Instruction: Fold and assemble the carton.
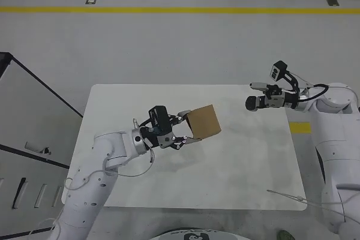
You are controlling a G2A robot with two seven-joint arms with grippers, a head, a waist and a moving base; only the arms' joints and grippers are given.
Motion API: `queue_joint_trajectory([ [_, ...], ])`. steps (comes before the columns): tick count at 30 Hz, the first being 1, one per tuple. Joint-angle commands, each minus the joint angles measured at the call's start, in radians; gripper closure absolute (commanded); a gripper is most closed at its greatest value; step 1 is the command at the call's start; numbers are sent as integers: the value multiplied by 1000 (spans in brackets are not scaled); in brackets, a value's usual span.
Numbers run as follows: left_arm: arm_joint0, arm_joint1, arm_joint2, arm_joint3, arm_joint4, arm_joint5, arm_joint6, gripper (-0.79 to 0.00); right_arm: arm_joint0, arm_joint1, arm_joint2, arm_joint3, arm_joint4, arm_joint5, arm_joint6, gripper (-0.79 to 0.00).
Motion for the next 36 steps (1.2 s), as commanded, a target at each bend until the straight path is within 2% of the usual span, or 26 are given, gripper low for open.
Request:
queue_joint_trajectory([
  [1, 0, 0, 0, 0, 0, 0, 1, 0, 0, 0, 0, 0, 0, 0, 0, -785],
  [12, 2, 1, 0, -6, -4, 0, -1, 0, 0, 0, 0, 0, 0, 0, 0, -785],
  [14, 3, 10, -41, -38, -27, -60, -1, 0, 0, 0, 0, 0, 0, 0, 0, -785],
  [16, 19, 26, -103, -72, -69, -120, -11, 0, 0, 0, 0, 0, 0, 0, 0, -785],
  [25, 97, 147, -278, -287, -313, -120, -101, 0, 0, 0, 0, 0, 0, 0, 0, -785],
  [36, 97, 147, -278, -287, -313, -120, -101, 0, 0, 0, 0, 0, 0, 0, 0, -785],
])
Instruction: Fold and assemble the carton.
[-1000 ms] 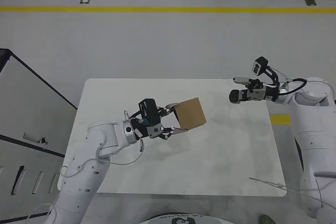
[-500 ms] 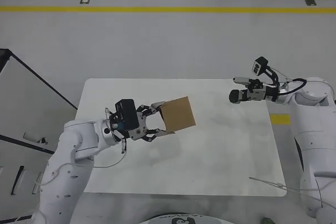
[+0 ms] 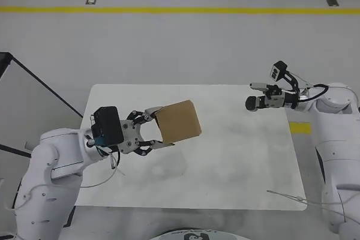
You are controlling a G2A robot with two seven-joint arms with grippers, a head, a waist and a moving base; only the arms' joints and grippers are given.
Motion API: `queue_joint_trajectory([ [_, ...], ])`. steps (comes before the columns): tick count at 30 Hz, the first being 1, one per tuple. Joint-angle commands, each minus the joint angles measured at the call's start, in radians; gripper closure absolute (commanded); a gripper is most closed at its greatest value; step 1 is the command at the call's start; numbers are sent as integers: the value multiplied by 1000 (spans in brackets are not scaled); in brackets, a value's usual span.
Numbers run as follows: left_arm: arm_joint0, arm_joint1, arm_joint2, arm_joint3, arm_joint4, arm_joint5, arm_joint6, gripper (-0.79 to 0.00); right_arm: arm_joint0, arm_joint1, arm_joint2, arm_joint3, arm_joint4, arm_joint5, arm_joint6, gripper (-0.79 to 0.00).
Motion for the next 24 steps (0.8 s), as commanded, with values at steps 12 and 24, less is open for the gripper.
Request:
queue_joint_trajectory([
  [12, -231, -5, 111, 9, 4, 61, 8, 0, 0, 0, 0, 0, 0, 0, 0, -785],
  [24, -407, 1, 162, -5, -119, 102, -139, 0, 0, 0, 0, 0, 0, 0, 0, -785],
])
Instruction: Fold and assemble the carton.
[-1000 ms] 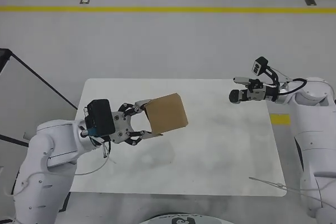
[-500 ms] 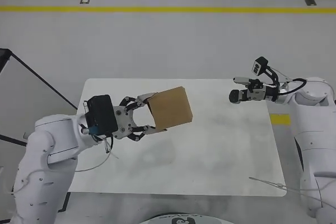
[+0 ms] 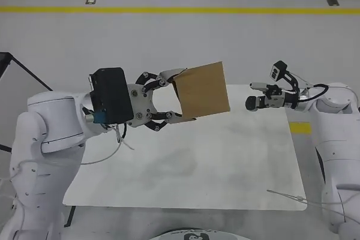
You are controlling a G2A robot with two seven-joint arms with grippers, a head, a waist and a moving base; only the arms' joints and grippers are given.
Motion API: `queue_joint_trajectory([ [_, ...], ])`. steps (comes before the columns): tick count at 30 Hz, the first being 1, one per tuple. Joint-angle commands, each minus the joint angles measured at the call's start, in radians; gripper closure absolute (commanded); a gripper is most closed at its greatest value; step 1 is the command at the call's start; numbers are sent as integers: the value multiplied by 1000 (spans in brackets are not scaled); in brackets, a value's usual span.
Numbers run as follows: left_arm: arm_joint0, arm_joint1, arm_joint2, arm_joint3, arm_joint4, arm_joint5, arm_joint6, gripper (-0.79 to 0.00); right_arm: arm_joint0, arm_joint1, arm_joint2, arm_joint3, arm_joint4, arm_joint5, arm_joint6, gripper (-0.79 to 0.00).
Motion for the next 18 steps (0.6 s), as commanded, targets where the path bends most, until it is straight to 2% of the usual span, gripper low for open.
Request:
queue_joint_trajectory([
  [1, 1, 0, 0, 1, 1, 0, 2, 0, 0, 0, 0, 0, 0, 0, 0, -785],
  [9, 24, 2, -4, -5, 3, 21, -2, 0, 0, 0, 0, 0, 0, 0, 0, -785],
  [13, 42, 11, -45, -27, -16, 16, -36, 0, 0, 0, 0, 0, 0, 0, 0, -785],
  [18, 69, 27, -93, -64, -123, -6, -106, 0, 0, 0, 0, 0, 0, 0, 0, -785],
])
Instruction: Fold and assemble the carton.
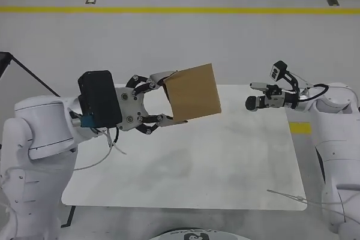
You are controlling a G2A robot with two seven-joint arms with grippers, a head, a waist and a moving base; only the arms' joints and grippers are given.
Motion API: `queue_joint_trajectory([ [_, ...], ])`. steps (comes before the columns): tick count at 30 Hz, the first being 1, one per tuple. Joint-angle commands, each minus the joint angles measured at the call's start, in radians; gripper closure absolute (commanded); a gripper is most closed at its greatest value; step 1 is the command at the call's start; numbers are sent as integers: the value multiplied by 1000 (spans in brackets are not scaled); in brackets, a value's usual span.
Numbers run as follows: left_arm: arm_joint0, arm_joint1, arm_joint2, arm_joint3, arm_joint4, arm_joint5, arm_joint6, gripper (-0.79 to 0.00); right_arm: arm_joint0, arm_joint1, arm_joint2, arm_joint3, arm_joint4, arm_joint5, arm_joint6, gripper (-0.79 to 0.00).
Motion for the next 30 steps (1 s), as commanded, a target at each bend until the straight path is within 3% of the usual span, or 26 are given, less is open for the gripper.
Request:
queue_joint_trajectory([
  [1, 13, 7, -19, -19, -42, 1, -37, 0, 0, 0, 0, 0, 0, 0, 0, -785],
  [4, 27, 16, -46, -53, -86, 18, -81, 0, 0, 0, 0, 0, 0, 0, 0, -785],
  [14, 29, 16, -52, -75, -69, 28, -67, 0, 0, 0, 0, 0, 0, 0, 0, -785],
  [22, 9, 16, -82, -127, 203, -75, 71, 0, 0, 0, 0, 0, 0, 0, 0, -785],
  [27, -25, 14, -57, -127, 424, -98, 234, 0, 0, 0, 0, 0, 0, 0, 0, -785],
  [30, -25, 14, -57, -127, 424, -98, 234, 0, 0, 0, 0, 0, 0, 0, 0, -785],
])
